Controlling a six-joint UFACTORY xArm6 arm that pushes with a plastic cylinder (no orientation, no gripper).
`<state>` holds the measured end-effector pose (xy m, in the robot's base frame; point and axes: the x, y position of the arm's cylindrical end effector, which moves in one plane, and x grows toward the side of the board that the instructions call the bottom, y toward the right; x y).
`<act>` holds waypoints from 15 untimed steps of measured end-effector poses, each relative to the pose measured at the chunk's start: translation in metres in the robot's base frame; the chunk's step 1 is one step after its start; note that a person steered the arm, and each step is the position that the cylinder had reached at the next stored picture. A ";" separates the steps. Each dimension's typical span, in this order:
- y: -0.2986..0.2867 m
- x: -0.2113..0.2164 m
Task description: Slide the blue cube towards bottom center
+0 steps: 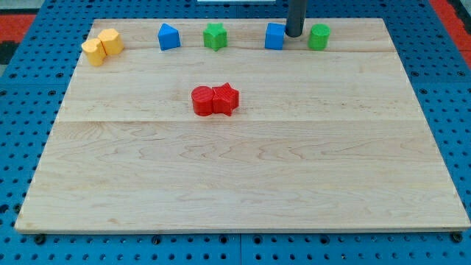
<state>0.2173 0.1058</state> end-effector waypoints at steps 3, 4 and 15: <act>-0.081 0.089; -0.102 0.067; 0.027 0.329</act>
<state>0.5466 0.1329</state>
